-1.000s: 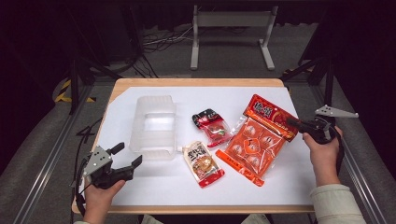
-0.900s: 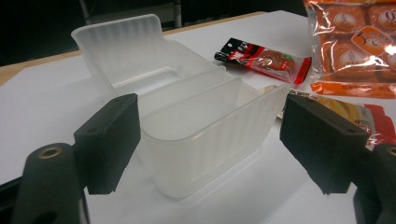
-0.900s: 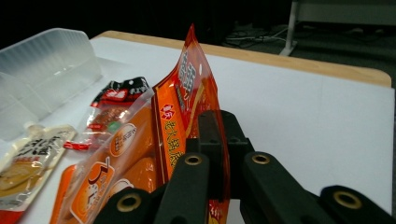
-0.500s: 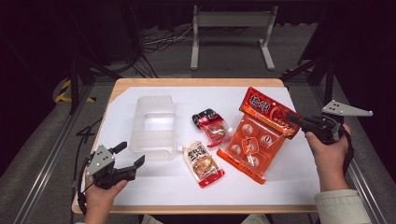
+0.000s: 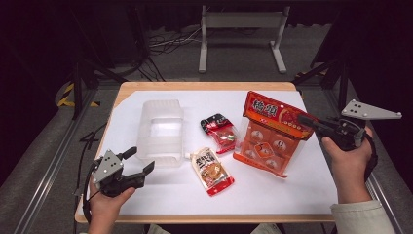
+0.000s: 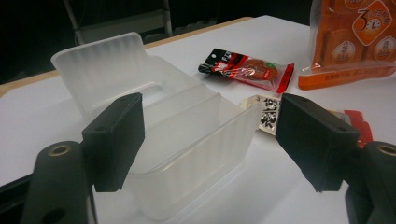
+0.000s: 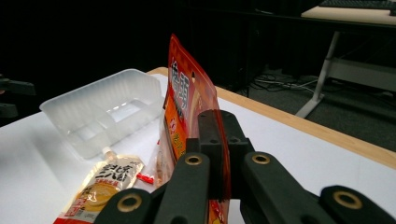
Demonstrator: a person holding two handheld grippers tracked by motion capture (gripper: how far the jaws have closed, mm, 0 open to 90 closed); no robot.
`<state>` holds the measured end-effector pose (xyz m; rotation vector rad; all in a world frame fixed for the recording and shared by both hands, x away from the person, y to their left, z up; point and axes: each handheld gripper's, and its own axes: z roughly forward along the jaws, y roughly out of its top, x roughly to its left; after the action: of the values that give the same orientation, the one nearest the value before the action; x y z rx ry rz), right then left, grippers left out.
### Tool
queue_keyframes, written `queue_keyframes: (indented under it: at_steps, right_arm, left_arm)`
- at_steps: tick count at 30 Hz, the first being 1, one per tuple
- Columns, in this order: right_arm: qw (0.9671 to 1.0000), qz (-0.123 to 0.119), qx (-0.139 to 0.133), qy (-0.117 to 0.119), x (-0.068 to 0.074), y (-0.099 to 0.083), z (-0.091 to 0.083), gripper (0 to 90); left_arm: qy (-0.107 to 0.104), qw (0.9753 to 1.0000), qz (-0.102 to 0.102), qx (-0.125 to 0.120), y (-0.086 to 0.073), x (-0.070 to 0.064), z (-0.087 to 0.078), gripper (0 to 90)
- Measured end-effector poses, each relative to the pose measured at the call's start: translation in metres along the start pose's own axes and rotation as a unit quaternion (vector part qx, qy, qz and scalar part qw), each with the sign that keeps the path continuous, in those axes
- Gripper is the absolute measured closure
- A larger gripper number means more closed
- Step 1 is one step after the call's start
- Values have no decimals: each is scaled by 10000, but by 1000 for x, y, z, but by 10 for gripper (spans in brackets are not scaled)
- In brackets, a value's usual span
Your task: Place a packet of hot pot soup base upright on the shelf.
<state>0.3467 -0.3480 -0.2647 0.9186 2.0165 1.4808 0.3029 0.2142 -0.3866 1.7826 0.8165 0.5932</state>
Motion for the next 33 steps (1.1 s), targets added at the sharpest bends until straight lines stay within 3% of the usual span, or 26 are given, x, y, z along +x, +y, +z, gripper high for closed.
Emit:
queue_keyframes:
  at_steps: [8, 10, 14, 18, 21, 24, 28, 29, 33]
  right_arm:
    - [9996, -239, 54, 124, 15, 17, -6, 900]
    - [9994, -312, 73, 144, 18, 20, -6, 900]
    - [9993, -351, 76, 118, 19, 26, -7, 900]
    - [9992, -374, 42, 128, 19, 32, -8, 900]
    - [9991, -402, 28, 148, 20, 35, -8, 900]
    - [9987, -459, -6, 231, 24, 41, -7, 900]
    - [9978, -547, -41, 371, 32, 49, -5, 900]
    - [9974, -570, -48, 428, 34, 51, -4, 900]
    - [9960, -662, -40, 597, 45, 58, 2, 900]
  left_arm:
    - [-320, 9994, -93, -132, 4, 0, 4, 262]
    - [-529, 9983, -217, 56, 4, 3, 8, 270]
    - [-661, 9969, -392, 143, 3, 5, 11, 270]
    - [-832, 9946, -582, -212, 1, 5, 14, 274]
    - [-858, 9942, -553, -353, 1, 4, 17, 271]
    - [-842, 9949, -458, -303, 3, 0, 22, 255]
    - [-1007, 9944, -311, -99, 12, -5, 29, 230]
    - [-1071, 9935, -394, -1, 14, -6, 31, 223]
    - [-1137, 9932, -261, -70, 27, -12, 40, 223]
